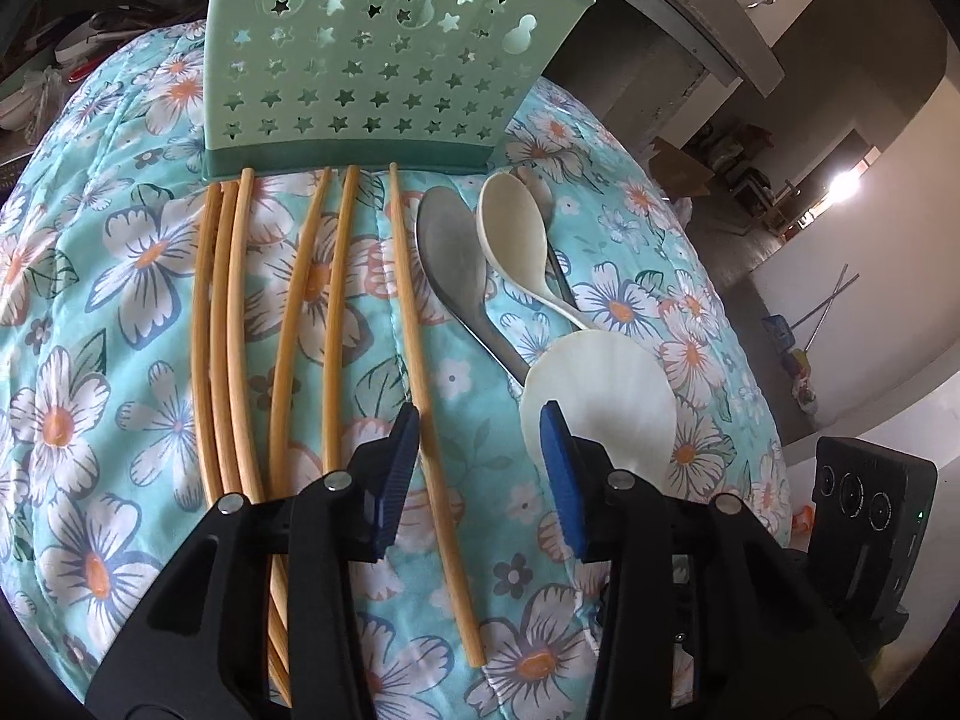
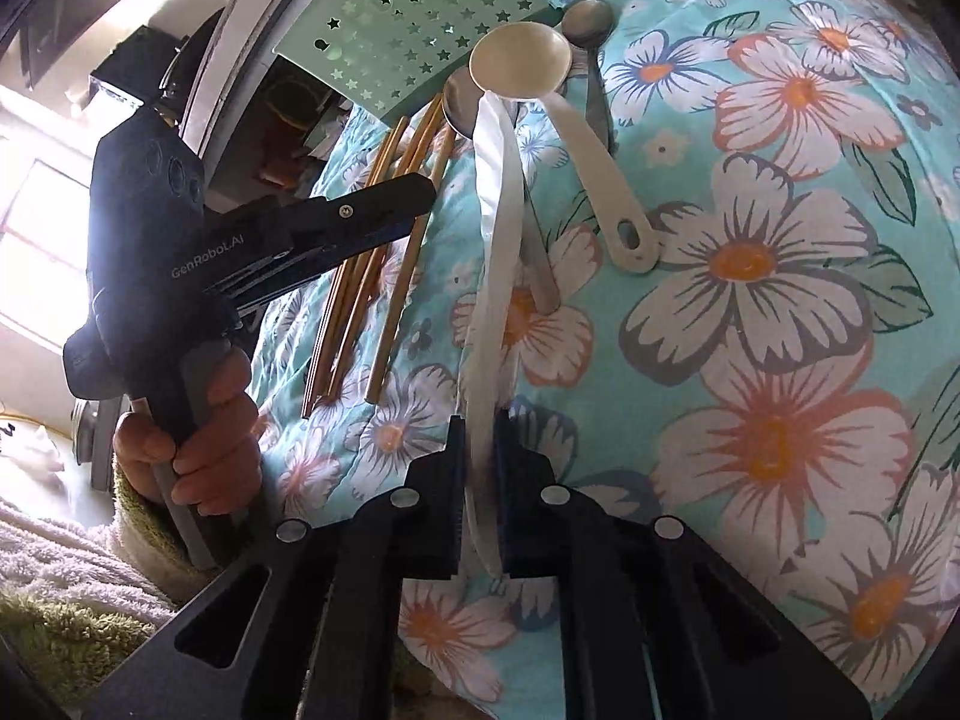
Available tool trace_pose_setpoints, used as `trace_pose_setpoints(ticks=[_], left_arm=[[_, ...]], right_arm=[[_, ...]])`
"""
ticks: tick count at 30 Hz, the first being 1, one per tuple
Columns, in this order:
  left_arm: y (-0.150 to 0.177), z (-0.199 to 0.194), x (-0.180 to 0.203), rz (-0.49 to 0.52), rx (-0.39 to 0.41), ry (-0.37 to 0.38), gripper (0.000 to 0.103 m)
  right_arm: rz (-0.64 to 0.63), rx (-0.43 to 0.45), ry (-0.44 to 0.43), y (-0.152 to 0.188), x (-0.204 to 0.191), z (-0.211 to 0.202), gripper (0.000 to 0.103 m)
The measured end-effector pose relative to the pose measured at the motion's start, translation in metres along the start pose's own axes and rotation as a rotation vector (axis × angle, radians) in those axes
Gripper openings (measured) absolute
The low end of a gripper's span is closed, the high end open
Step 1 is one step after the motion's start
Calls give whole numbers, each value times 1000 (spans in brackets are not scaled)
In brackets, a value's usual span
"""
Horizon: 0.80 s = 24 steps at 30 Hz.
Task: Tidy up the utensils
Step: 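Lift the white rice paddle with the right gripper toward the left gripper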
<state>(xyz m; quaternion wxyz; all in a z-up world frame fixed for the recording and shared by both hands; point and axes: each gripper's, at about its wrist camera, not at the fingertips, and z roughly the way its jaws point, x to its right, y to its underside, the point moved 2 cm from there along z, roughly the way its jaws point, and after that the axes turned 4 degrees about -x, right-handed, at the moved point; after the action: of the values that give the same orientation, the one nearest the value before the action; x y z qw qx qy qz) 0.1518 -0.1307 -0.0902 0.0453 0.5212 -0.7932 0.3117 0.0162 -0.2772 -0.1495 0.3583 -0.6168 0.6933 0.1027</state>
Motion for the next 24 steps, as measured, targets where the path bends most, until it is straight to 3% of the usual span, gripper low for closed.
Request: trace_pose_setpoints(ticks=[3, 5, 8, 13, 16, 21, 24], left_arm=[[0, -14, 7, 41, 65, -59, 39], [1, -19, 14, 74, 88, -47, 39], [1, -8, 25, 91, 35, -5, 39], [2, 17, 24, -2, -81, 119, 39], [2, 25, 21, -34, -92, 127, 39], [-2, 31, 15, -72, -86, 143, 39], [0, 29, 12, -74, -82, 149, 39]], right_arm=[[-34, 3, 2, 1, -1, 1, 8], [-58, 3, 5, 2, -3, 0, 8], [-85, 6, 10, 1, -7, 3, 7], [-127, 14, 32, 4, -10, 2, 7], [-158, 22, 48, 6, -12, 1, 8], [-130, 26, -26, 5, -3, -2, 8], [-77, 22, -127, 5, 8, -6, 8]])
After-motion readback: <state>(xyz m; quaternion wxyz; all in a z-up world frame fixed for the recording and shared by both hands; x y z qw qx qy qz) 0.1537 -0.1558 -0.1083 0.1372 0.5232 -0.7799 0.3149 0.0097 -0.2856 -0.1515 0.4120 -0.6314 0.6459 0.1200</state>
